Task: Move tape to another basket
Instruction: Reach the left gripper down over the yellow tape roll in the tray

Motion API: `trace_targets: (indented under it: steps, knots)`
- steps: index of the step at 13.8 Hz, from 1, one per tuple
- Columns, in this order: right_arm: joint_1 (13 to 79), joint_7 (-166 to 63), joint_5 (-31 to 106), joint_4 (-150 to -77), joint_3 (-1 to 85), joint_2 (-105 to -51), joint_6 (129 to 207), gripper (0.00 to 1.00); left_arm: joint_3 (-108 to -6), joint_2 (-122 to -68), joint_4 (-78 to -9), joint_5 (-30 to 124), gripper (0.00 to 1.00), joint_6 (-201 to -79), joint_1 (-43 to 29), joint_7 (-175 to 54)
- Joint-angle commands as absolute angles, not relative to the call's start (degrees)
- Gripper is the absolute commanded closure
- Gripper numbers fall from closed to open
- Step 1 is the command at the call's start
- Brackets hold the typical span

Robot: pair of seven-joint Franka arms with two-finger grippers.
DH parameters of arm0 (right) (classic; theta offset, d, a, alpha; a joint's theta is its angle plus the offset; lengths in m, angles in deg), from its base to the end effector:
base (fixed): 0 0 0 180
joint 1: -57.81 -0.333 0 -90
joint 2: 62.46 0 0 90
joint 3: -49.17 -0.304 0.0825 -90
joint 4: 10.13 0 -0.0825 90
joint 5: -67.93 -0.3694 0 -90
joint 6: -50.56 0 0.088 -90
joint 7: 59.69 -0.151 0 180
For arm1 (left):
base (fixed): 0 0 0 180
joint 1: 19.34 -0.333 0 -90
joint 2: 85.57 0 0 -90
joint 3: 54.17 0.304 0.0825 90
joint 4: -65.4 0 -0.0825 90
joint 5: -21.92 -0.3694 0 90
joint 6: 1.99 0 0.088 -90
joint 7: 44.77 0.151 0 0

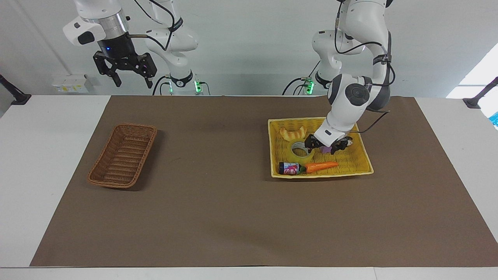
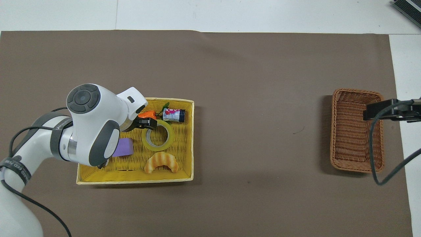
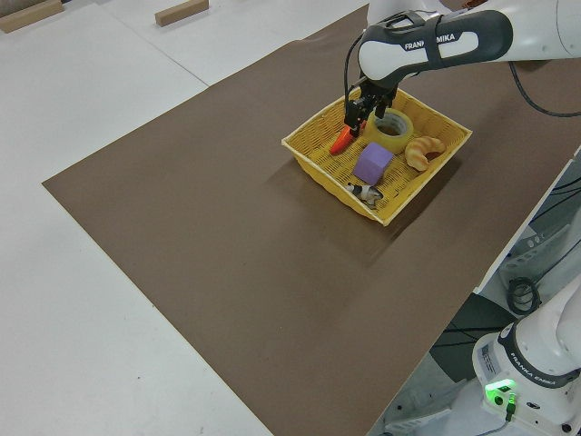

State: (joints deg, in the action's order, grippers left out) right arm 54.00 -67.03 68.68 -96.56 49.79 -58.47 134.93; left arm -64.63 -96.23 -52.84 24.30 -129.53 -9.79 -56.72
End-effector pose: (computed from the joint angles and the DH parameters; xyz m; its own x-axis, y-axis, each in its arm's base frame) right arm 0.5089 0.0261 0.6244 0.9967 -0.0737 0.0350 -0.0740 -0.9972 0.0078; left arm 0.5265 -0.1941 0.2975 0.9930 -0.1130 -0.0351 -0.1108 -0.9920 0.0600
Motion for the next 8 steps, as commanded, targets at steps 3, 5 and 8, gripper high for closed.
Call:
trace_targets:
  steps: [3,5,8]
  knots:
    - [54.73,-65.84,68.54,-97.05,49.61,-58.15,134.85,0.00,-63.75,-95.94,-56.23,25.00,0.00,-133.29,-8.09,-56.72]
    - [54.73,-65.84,68.45,-96.96,49.61,-58.15,134.85,0.00,-63.75,-96.29,-57.20,25.00,0.00,-133.65,-7.05,-57.60]
    - [54.64,-65.84,68.45,-96.96,49.61,-58.15,134.85,0.00,-63.66,-97.35,-57.38,25.00,0.21,-134.09,-6.25,-57.96]
